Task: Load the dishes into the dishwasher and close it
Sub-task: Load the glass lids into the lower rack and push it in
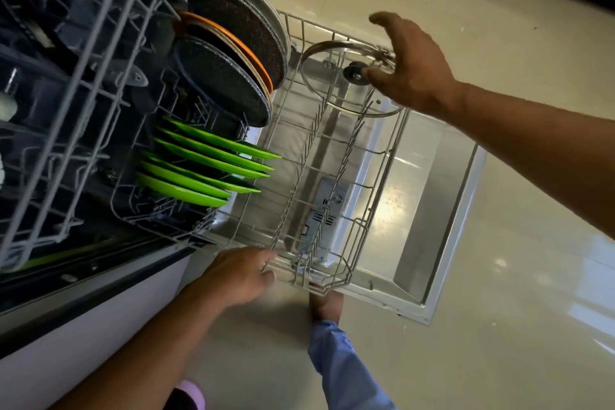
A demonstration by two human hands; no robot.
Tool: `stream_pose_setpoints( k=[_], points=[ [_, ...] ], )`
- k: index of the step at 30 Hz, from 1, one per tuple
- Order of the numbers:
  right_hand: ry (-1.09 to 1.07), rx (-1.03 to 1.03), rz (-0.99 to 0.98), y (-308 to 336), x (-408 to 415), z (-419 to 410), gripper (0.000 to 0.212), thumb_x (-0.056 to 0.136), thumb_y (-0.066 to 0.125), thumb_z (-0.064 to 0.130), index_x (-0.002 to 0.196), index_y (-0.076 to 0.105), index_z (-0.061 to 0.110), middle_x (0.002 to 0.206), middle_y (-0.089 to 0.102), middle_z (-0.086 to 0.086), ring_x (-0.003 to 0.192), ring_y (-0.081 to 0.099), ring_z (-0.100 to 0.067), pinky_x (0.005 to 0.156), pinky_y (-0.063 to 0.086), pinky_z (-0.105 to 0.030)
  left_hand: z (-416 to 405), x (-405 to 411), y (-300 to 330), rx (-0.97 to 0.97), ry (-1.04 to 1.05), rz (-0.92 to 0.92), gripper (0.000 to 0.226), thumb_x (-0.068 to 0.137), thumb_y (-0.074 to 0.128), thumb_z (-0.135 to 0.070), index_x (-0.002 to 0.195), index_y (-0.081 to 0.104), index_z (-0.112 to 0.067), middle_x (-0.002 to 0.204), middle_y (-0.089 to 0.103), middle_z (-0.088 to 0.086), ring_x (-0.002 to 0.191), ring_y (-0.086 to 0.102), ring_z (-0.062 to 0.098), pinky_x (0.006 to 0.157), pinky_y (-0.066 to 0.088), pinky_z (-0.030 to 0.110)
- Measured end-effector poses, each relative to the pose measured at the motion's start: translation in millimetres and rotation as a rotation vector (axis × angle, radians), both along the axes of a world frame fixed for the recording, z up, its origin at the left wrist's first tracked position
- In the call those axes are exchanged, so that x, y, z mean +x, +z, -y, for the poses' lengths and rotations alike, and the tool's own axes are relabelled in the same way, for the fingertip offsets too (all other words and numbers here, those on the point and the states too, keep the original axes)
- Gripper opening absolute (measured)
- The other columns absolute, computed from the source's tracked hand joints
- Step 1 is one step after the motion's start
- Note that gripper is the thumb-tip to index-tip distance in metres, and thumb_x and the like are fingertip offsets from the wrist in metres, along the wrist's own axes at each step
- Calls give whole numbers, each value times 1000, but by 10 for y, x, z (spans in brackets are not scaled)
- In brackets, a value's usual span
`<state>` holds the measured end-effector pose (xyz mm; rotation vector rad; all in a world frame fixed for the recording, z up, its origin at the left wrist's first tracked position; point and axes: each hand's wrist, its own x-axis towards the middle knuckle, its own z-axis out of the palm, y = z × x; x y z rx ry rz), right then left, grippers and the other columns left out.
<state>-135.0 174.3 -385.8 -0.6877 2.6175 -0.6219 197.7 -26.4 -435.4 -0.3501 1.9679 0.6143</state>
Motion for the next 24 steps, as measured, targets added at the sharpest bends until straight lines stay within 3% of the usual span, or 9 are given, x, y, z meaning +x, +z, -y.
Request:
stream_pose_setpoints(
  k=[3, 6, 10, 12, 14, 17, 19, 21, 24],
  points=[
    [7, -129, -74, 475, 383, 136, 73, 96, 69, 34, 158, 34, 15, 159, 44, -7, 145, 41, -26, 122, 33, -43, -80, -86, 327, 63, 79, -111, 56, 100, 57, -40, 154, 44, -35, 157, 49, -2, 139, 51, 19, 113, 45, 38],
    [-17, -299, -92, 1164, 1015, 234, 65, 99, 65, 32, 156, 38, 15, 158, 47, -3, 143, 44, -18, 121, 37, -44, -215, -116, 971, 145, 150, -304, 56, 100, 59, -38, 154, 45, -33, 157, 48, -4, 140, 49, 14, 116, 41, 37],
    [-26, -518, -120, 2283, 2141, 215, 53, 101, 65, 27, 149, 50, 12, 148, 57, -1, 133, 56, -16, 109, 47, -42, -363, 207, 2272, 210, 205, -594, 59, 95, 56, -41, 153, 47, -29, 154, 50, -9, 141, 43, 3, 117, 30, 17],
    [-19, -578, -106, 2805, 2688, 199, 52, 100, 66, 29, 148, 52, 14, 145, 60, 2, 131, 58, -14, 105, 50, -43, -381, 581, 2905, 217, 256, -724, 56, 99, 62, -32, 152, 48, -25, 150, 48, -16, 135, 40, -7, 111, 24, 3],
    [7, -634, -79, 3291, 3245, 236, 52, 99, 68, 31, 147, 53, 17, 141, 62, 5, 129, 60, -9, 103, 52, -40, -332, 1123, 3516, 175, 333, -814, 55, 99, 67, -24, 151, 49, -25, 142, 44, -26, 129, 37, -16, 104, 23, -3],
    [98, -729, -8, 3874, 3988, 444, 53, 97, 70, 31, 145, 53, 20, 134, 67, 8, 125, 62, -3, 102, 54, -36, -170, 2106, 4242, 86, 424, -941, 53, 97, 69, -19, 146, 51, -30, 140, 47, -29, 132, 43, -14, 107, 28, 2],
    [203, -776, 67, 4207, 4538, 707, 52, 95, 69, 36, 144, 54, 26, 130, 69, 11, 120, 65, -4, 99, 56, -37, -6, 2881, 4636, -9, 530, -988, 50, 98, 68, -24, 145, 53, -31, 146, 53, -22, 136, 47, -7, 114, 36, 18],
    [323, -803, 153, 4471, 5034, 999, 51, 94, 69, 39, 143, 54, 31, 126, 70, 14, 117, 66, -5, 97, 57, -39, 117, 3591, 4925, -84, 691, -987, 52, 99, 65, -31, 149, 51, -27, 150, 54, -13, 140, 47, 1, 116, 40, 34],
    [564, -793, 283, 4826, 5965, 1466, 50, 93, 67, 41, 141, 56, 35, 124, 70, 13, 116, 66, -4, 97, 57, -39, 164, 4742, 5312, -184, 996, -1099, 54, 96, 65, -26, 148, 51, -20, 150, 55, -7, 139, 50, 6, 116, 43, 38]
  ],
)
